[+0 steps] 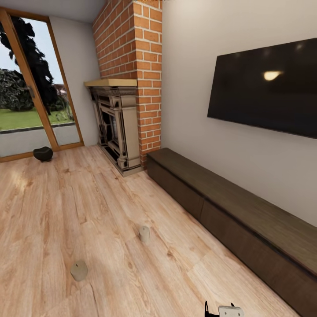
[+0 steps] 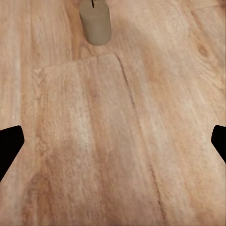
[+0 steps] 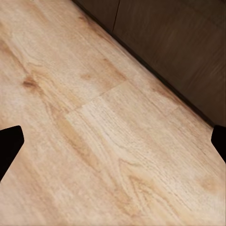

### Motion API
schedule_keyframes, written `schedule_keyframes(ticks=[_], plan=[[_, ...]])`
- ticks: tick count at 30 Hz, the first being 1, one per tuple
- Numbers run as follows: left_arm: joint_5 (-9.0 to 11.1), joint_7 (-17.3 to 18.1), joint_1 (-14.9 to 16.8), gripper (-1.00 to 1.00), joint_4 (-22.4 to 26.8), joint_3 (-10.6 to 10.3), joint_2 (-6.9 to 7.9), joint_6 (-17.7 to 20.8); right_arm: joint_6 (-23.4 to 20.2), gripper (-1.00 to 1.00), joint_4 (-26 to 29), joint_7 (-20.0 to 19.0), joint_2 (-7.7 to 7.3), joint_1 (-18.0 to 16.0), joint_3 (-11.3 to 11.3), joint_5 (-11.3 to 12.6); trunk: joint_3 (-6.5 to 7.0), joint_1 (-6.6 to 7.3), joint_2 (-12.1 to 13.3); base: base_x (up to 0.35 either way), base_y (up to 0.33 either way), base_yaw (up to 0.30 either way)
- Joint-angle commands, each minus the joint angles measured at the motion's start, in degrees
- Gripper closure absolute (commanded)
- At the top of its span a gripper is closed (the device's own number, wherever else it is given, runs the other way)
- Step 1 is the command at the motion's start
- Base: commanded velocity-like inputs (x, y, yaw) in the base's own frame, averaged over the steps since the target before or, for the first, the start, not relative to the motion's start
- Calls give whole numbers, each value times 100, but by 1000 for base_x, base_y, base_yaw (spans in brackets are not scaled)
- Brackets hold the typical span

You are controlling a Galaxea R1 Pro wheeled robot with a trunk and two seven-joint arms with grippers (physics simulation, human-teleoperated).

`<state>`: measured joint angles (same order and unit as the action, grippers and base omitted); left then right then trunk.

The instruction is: Place each of the two pumpkins and all three candles from the living room inside a cabinet in the living room (use any cabinet), then make sure every cabinet is closed, and position the cauldron so it is next to a table in the living room.

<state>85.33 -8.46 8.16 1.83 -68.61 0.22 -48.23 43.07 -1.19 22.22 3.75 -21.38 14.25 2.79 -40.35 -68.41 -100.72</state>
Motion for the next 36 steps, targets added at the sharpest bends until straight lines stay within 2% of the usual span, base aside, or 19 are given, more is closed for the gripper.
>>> schedule_keyframes(ticks=[1,26,30,33,36], plan=[[1,-59,2,-100,10,-47,0,-10,17,-100,-13,28,3,-6,50,28,13,23,39,0,0,0],[11,-76,2,-100,1,-43,25,41,17,-100,-13,28,3,-6,50,28,462,572,1042,0,0,0],[17,-83,2,-100,-2,-35,43,45,17,-100,-13,28,3,-6,50,28,534,660,1202,0,0,0],[18,-82,2,-100,0,-23,110,51,17,-100,-13,28,3,-6,50,28,588,726,1323,0,0,0],[9,-83,2,-100,7,-35,89,44,17,-100,-13,28,3,-6,51,28,642,792,1443,0,0,0]])
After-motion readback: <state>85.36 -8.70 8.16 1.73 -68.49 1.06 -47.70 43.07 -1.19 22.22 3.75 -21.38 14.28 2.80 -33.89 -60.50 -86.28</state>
